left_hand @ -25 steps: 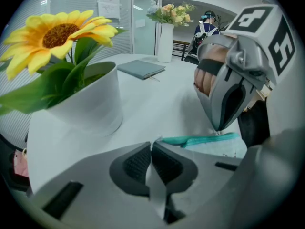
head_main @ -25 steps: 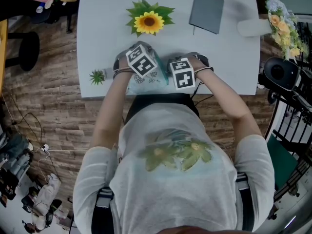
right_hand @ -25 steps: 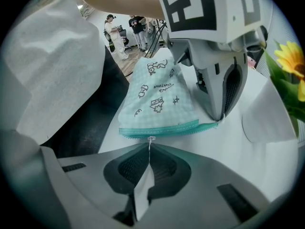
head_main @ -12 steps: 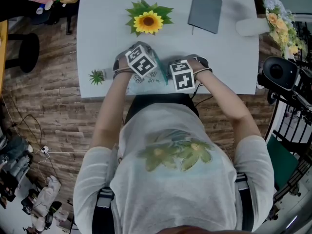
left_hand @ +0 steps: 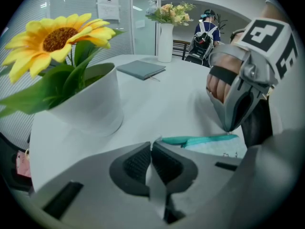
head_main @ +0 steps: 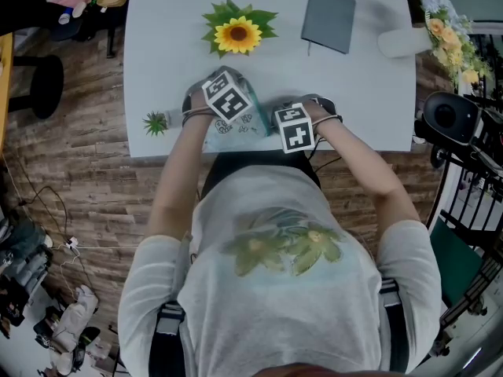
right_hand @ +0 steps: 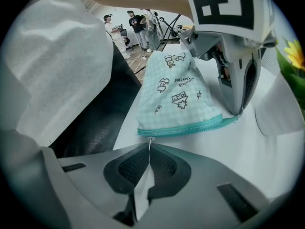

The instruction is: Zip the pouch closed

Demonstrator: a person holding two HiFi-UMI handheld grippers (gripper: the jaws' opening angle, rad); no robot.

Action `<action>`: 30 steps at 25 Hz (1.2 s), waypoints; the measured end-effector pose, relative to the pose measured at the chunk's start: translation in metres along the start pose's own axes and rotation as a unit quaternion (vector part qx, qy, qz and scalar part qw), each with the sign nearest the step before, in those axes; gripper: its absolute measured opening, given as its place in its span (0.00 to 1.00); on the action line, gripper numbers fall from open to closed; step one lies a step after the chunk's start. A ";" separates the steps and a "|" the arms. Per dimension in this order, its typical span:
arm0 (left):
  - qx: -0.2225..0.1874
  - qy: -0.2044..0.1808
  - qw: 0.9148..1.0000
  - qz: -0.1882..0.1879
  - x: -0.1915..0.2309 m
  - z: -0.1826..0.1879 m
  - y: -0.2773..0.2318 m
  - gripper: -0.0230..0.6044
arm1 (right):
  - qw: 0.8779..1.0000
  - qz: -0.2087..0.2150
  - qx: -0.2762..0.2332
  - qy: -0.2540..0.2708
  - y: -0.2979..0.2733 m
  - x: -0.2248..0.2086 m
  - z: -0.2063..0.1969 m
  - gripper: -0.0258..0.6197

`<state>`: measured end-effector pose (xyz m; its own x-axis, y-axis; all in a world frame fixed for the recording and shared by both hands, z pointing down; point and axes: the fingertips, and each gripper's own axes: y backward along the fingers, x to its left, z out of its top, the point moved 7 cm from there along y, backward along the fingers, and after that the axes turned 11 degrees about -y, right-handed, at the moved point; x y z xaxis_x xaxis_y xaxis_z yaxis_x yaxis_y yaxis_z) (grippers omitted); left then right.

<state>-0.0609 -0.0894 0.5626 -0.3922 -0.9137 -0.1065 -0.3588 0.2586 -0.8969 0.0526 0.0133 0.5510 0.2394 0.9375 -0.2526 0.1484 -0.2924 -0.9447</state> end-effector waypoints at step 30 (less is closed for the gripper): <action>-0.163 0.172 0.968 0.087 0.003 -0.007 0.080 0.15 | 0.904 -0.188 -0.260 -0.283 0.058 0.011 -0.012 0.21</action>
<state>-0.0962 -0.0689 0.4933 -0.7097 -0.7031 -0.0447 -0.4874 0.5358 -0.6894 0.0753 0.0048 0.4963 -0.4285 0.8927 -0.1397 0.5828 0.1550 -0.7977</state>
